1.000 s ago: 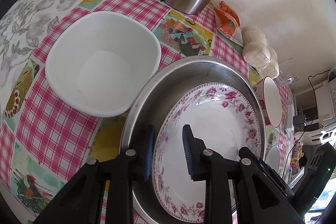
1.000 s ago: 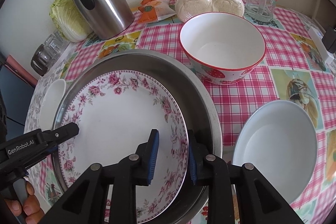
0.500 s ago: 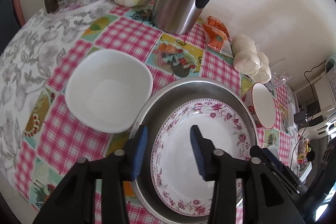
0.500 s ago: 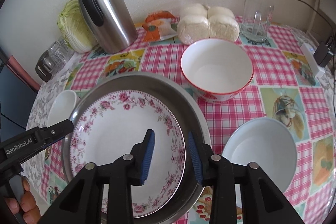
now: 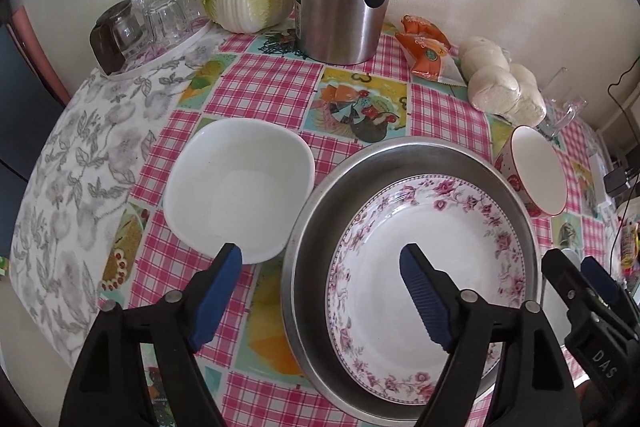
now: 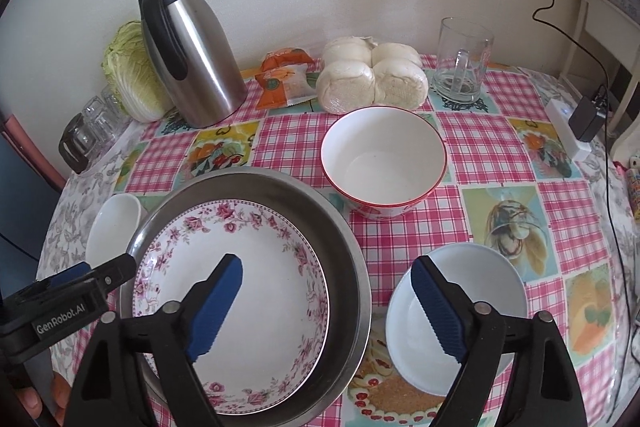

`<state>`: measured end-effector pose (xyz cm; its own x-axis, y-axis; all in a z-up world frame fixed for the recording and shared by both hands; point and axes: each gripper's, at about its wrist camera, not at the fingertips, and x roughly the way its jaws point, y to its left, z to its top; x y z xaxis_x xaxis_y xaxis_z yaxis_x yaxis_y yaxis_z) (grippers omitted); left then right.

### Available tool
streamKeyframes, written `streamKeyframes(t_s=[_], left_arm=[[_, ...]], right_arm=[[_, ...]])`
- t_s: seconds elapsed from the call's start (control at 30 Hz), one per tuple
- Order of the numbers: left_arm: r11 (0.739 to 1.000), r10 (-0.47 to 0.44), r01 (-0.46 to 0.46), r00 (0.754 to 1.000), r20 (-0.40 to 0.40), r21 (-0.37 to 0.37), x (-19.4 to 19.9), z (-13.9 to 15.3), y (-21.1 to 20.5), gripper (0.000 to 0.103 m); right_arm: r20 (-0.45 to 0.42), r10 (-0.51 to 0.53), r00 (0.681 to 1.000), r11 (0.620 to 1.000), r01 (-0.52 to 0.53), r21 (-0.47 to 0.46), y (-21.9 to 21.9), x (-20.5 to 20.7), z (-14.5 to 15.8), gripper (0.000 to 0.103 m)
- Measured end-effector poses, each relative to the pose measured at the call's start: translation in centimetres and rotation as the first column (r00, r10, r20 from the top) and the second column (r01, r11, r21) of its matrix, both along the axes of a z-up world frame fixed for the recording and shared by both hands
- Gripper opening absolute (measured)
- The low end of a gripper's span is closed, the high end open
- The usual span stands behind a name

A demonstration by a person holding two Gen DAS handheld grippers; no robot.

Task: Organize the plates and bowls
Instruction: 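Move both grippers to the rim of the red-rimmed white bowl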

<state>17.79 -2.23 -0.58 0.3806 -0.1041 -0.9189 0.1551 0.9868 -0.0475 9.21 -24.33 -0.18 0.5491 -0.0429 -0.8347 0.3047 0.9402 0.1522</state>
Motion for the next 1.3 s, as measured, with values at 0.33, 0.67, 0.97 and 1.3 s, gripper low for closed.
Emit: streamKeyframes(t_s=[0.33, 0.67, 0.97, 1.3], left_arm=[[1.000, -0.005, 0.005, 1.000, 0.014, 0.030, -0.2, -0.1, -0.6, 0.090], [0.998, -0.016, 0.011, 0.997, 0.075, 0.060, -0.5, 0.3, -1.6, 0.101], [0.999, -0.009, 0.004, 0.989, 0.145, 0.035, 0.0, 1.3, -2.9, 0.101], [0.999, -0.045, 0.041, 0.979, 0.197, 0.025, 0.6, 1.3, -5.6, 0.101]], right_arm=[[0.002, 0.014, 1.000, 1.000, -0.014, -0.001, 0.1, 0.0, -0.1, 0.103], [0.035, 0.014, 0.999, 0.999, -0.013, -0.044, -0.5, -0.5, 0.3, 0.103], [0.108, -0.011, 0.994, 1.000, 0.015, -0.028, -1.6, -0.9, 1.0, 0.103], [0.159, -0.020, 0.987, 1.000, 0.017, 0.026, -3.8, -0.7, 0.7, 0.103]])
